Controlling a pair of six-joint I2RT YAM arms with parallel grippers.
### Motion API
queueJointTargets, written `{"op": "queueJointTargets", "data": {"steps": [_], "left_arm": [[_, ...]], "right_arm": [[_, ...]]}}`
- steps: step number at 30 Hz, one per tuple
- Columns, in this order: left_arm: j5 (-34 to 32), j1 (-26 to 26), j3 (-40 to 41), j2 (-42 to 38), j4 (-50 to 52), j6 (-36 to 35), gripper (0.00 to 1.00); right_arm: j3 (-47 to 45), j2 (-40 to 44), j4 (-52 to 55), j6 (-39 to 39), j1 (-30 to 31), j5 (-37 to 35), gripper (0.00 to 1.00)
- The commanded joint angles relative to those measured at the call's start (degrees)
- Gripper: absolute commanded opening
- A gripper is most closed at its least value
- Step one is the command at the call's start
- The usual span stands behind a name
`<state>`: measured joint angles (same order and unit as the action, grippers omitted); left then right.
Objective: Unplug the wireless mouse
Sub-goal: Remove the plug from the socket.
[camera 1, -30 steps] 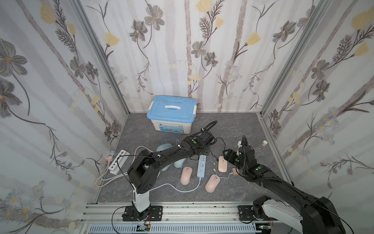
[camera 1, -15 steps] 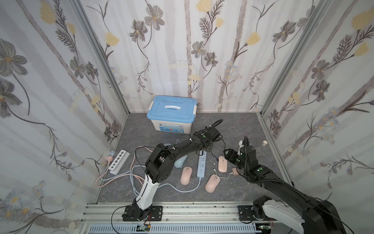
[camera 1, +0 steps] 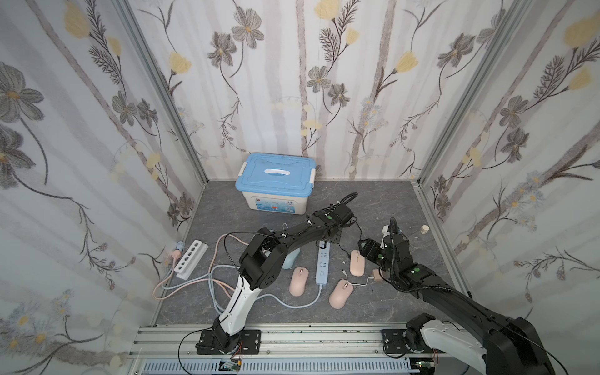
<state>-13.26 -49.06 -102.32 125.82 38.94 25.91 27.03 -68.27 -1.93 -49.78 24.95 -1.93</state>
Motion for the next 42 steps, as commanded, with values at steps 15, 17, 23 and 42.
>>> {"op": "queueJointTargets", "data": {"steps": [15, 17, 23, 42], "left_arm": [[-0.43, 0.73, -0.12, 2.40, 1.66, -0.60, 0.36], [-0.15, 0.72, -0.08, 2.50, 1.52, -0.59, 0.36], [1.21, 0.77, 0.19, 2.11, 0.81, -0.84, 0.18], [11.93, 1.42, 9.88, -5.59, -9.47, -3.24, 0.00]], "right_arm": [[0.16, -1.16, -2.37, 0.21, -0.08, -0.61, 0.71], [0.13, -1.08, -2.37, 0.20, -0.08, -0.60, 0.72], [-0.07, -1.07, -2.61, 0.12, -0.08, -0.36, 0.71], [-4.13, -10.24, -24.42, -3.60, 8.49, 11.35, 0.68]]}}
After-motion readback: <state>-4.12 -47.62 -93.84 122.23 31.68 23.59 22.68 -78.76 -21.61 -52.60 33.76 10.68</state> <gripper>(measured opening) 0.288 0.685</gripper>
